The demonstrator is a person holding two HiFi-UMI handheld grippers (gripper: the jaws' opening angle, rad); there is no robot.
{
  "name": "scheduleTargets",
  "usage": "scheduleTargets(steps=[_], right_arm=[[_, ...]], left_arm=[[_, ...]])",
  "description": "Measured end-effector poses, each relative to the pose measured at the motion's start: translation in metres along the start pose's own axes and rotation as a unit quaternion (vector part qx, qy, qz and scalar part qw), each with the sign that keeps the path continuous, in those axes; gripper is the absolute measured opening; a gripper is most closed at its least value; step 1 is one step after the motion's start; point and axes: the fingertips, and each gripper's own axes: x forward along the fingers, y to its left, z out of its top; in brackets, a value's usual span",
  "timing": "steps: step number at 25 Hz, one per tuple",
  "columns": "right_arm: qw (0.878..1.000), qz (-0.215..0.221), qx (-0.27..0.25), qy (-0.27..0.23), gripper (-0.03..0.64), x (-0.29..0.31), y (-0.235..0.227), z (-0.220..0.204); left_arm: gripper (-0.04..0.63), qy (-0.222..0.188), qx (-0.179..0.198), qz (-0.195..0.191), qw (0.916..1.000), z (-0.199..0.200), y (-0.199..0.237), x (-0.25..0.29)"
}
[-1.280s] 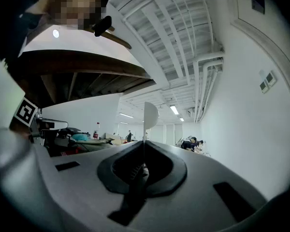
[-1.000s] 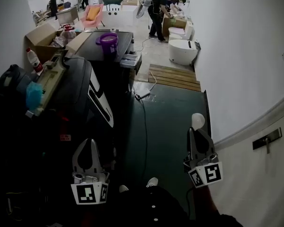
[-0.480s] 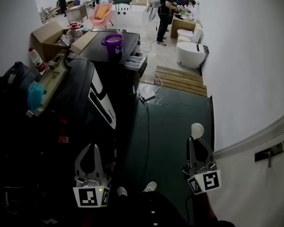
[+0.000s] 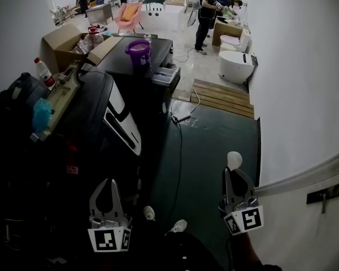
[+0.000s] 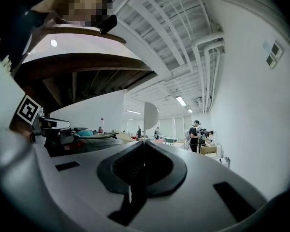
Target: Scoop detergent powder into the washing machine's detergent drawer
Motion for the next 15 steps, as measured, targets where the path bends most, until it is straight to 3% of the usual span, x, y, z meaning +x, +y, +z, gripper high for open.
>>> scheduleTargets(steps=[5,15], right_arm=[[1.0,0.006,0.003,0.006,0.033,0.024,-0.004,-0.007],[0.999,-0.018,-0.042,-0.027,0.033,0.093,-0.024,0.036]], left_arm=[[0.014,0.01,-0.009,-0.008,0.9999,-0.013,0.001,0.022],[0.014,-0.046,-0.026,-0.029,0.9981,0.005,0.031,0.108]])
